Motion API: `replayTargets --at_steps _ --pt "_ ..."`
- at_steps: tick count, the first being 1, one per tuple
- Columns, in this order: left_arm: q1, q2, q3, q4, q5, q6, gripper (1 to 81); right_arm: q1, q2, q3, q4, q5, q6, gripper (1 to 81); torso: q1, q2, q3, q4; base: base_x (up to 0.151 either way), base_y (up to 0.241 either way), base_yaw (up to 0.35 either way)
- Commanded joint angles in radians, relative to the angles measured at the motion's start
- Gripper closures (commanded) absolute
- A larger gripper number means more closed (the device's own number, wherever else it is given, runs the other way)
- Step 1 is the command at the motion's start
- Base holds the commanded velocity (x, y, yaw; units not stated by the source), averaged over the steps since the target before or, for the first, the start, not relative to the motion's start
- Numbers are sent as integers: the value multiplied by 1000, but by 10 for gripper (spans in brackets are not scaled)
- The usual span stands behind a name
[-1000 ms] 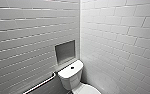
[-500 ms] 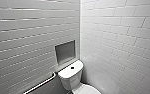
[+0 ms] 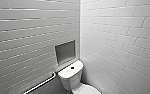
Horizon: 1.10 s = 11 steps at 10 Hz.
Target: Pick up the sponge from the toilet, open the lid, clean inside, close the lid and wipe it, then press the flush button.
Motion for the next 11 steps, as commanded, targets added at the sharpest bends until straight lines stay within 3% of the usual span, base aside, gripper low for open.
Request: replayTargets --at_steps 1,2,3,5,11 --pt "-44 1 -41 -9 60 2 10 35 -1 2 406 -9 -424 811 0 0 0 0 0 0 0" --pt "-46 3 -58 -9 60 2 10 76 -4 7 936 -21 -994 811 0 0 0 0 0 0 0" --pt "-48 4 -62 -9 57 2 10 90 -7 7 988 -23 -1037 811 0 0 0 0 0 0 0" --pt "-48 11 -62 -9 17 2 10 102 -4 6 987 -26 -1040 811 0 0 0 0 0 0 0" --pt "-52 11 -61 -9 17 2 10 111 -1 34 990 -26 -1039 811 0 0 0 0 0 0 0"
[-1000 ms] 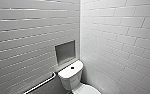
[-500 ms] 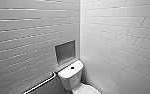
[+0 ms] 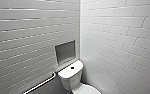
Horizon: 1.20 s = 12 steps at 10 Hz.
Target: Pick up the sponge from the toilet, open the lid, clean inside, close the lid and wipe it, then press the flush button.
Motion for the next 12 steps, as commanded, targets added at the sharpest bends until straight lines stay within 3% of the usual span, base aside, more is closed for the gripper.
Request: replayTargets --at_steps 1,8,12 --pt "-47 -1 1 -7 62 3 10 33 0 2 16 -63 1 811 0 0 0 0 0 0 0" --pt "-44 -4 3 -9 60 3 10 24 -8 10 22 -57 1 811 -2 0 0 0 72 0 0" --pt "-40 -5 3 -7 60 4 10 16 -85 153 22 -45 1 811 -2 0 0 0 90 0 0"
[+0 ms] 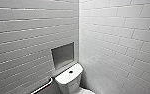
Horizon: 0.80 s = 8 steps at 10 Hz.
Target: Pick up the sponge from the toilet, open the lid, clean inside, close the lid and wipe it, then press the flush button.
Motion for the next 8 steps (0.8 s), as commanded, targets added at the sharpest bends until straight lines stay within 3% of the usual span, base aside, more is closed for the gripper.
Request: replayTargets --at_steps 1,5,8 --pt "-43 -4 3 -7 62 4 10 20 -97 165 16 -50 -1 811 0 0 0 0 90 0 0" --pt "-42 -27 44 -10 62 4 10 -20 -276 454 14 51 -1 811 1 1 0 0 0 0 0" --pt "-38 -159 238 -19 17 1 10 -64 -395 678 8 117 -1 811 1 1 0 0 0 0 0"
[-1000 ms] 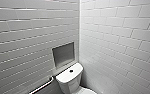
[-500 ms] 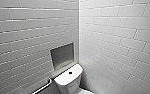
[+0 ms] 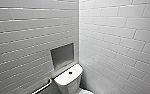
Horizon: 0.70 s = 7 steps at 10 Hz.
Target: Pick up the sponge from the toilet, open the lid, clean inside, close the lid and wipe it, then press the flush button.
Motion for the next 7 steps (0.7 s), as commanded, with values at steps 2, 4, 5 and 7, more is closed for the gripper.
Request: replayTargets --at_steps 2,4,5,7 --pt "-61 -215 287 -18 20 -2 10 -50 -203 316 -2 54 -2 811 0 0 0 0 0 0 0" --pt "-113 -340 455 -42 21 -2 10 -44 -229 360 -2 52 -6 811 0 0 0 0 0 0 0" --pt "-150 -427 578 -60 26 -2 10 -44 -238 368 1 54 -1 811 0 0 0 0 0 0 0" --pt "-228 -557 762 -87 30 -2 10 -47 -250 370 8 54 -1 811 0 0 0 0 0 0 0"
